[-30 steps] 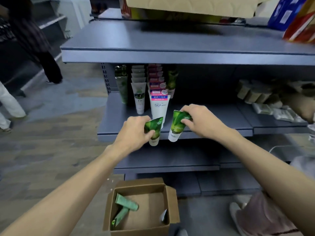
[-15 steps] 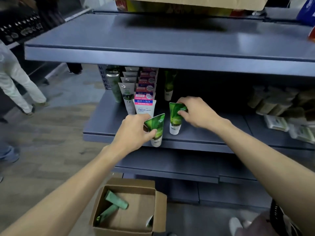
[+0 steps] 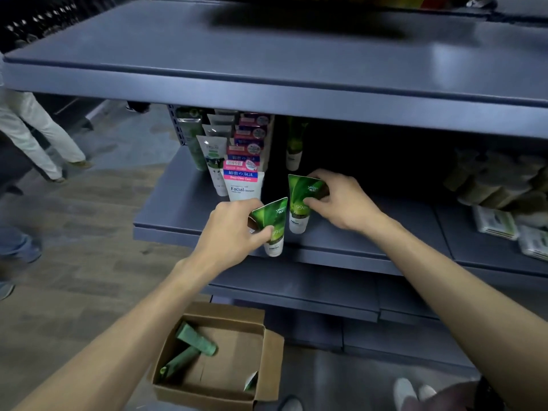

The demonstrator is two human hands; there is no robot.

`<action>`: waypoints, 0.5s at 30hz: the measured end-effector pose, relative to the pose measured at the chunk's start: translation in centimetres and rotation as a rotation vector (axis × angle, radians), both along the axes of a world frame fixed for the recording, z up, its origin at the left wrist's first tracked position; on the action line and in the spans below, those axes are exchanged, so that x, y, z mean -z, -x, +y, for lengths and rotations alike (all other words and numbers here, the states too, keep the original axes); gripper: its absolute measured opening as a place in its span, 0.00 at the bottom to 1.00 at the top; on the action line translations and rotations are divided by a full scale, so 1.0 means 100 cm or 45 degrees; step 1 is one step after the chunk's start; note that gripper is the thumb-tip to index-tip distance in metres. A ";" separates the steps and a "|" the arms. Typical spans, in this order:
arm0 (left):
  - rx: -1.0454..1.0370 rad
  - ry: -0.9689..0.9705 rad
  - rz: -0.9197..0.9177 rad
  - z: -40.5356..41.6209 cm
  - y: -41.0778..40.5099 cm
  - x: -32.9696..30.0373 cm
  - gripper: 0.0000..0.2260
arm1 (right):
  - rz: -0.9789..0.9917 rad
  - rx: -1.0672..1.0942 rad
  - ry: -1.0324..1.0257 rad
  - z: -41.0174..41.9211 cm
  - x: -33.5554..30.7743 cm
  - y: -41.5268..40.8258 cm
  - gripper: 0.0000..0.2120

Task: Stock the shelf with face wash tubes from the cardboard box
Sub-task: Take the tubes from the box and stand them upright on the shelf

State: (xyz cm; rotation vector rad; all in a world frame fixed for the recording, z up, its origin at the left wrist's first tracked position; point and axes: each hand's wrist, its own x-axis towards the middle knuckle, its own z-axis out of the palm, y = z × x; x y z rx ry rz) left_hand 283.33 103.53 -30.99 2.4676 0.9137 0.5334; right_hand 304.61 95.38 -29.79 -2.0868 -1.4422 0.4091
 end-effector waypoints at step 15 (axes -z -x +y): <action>0.051 -0.026 -0.043 0.009 -0.014 0.003 0.07 | 0.292 0.260 -0.097 0.016 0.053 0.000 0.18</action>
